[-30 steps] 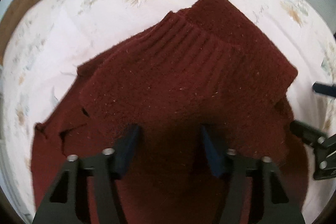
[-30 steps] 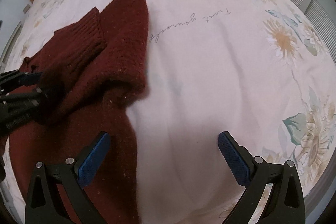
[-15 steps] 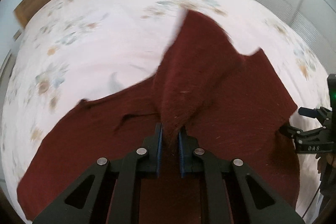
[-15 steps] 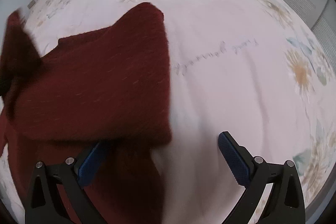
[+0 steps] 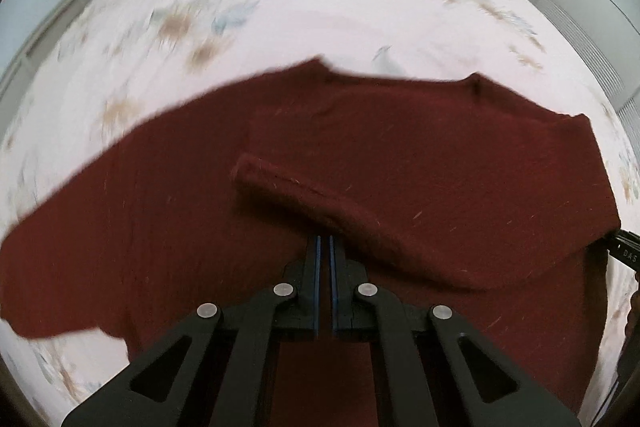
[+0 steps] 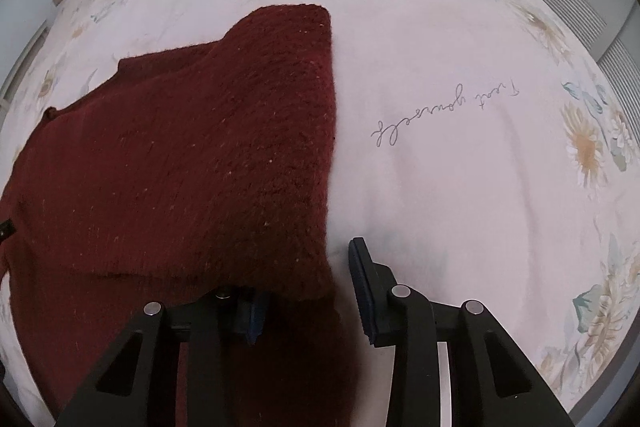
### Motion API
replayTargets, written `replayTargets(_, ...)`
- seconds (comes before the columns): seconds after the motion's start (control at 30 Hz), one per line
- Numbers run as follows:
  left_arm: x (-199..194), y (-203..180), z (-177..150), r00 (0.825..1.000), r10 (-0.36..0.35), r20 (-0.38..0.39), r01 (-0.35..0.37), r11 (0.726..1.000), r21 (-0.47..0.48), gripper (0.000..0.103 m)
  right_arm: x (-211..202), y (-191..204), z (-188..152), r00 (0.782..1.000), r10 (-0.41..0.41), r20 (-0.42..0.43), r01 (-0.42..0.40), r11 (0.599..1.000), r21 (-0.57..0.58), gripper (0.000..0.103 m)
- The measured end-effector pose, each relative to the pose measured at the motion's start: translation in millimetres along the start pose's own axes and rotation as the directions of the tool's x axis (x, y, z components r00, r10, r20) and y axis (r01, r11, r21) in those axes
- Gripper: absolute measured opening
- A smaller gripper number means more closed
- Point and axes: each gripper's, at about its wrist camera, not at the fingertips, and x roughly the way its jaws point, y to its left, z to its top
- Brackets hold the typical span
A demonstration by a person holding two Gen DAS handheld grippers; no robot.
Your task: Fold small clothes
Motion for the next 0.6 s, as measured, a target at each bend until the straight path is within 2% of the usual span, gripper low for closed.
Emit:
replayTargets(0.1, -5.2, 19.3, -0.6, 0.998, -0.056, -0.018, 0.054, 0.996, -0.071, 0.003, 1.0, -0.5, 0.6, 1.0, 0.002, -0.006, -0.002, 1.0, 0.009, 0.041)
replayTargets(0.13, -8.1, 22.8, 1.8, 0.997, -0.074, -0.027, 0.071, 0.992, -0.1, 0.005, -0.6, -0.3, -2.2, 1.0, -0.003, -0.007, 0.003, 1.0, 0.01, 0.046)
replayTargets(0.17, -10.7, 26.8, 3.0, 0.996, -0.084, -0.035, 0.079, 0.99, -0.118, 0.013, -1.4, 0.6, -2.7, 1.0, -0.011, -0.008, 0.011, 1.0, 0.008, 0.051)
replayTargets(0.2, -13.9, 32.3, 6.4, 0.995, -0.094, -0.041, 0.087, 0.986, -0.141, 0.033, -2.7, 1.4, -3.8, 1.0, -0.017, -0.008, 0.017, 1.0, 0.004, 0.052)
replayTargets(0.23, -16.8, 36.1, 7.8, 0.995, -0.095, -0.04, 0.088, 0.985, -0.15, 0.049, -4.1, 1.6, -5.4, 1.0, -0.02, -0.009, 0.02, 1.0, -0.001, 0.056)
replayTargets(0.27, -18.7, 38.7, 11.5, 0.995, -0.089, -0.04, 0.082, 0.985, -0.149, 0.077, -4.8, 1.8, -5.9, 1.0, -0.021, -0.01, 0.021, 1.0, -0.005, 0.058)
replayTargets(0.37, -27.0, 47.2, 22.8, 0.997, -0.076, -0.022, 0.072, 0.987, -0.145, 0.087, -9.1, 1.5, -10.3, 1.0, -0.019, -0.014, 0.019, 1.0, -0.017, 0.059)
replayTargets(0.4, -26.7, 49.9, 27.8, 0.997, -0.075, -0.03, 0.07, 0.987, -0.147, 0.098, -9.9, 1.7, -10.3, 1.0, -0.02, -0.015, 0.02, 1.0, -0.019, 0.059)
replayTargets(0.43, -25.4, 52.5, 34.0, 0.996, -0.078, -0.033, 0.072, 0.986, -0.15, 0.102, -11.5, 1.4, -10.7, 1.0, -0.02, -0.015, 0.02, 1.0, -0.02, 0.059)
replayTargets(0.6, 3.0, 51.4, 57.2, 0.995, -0.047, -0.088, 0.038, 0.994, -0.102, 0.102, -17.9, -3.0, -13.4, 1.0, -0.021, -0.016, 0.021, 1.0, -0.019, 0.06)
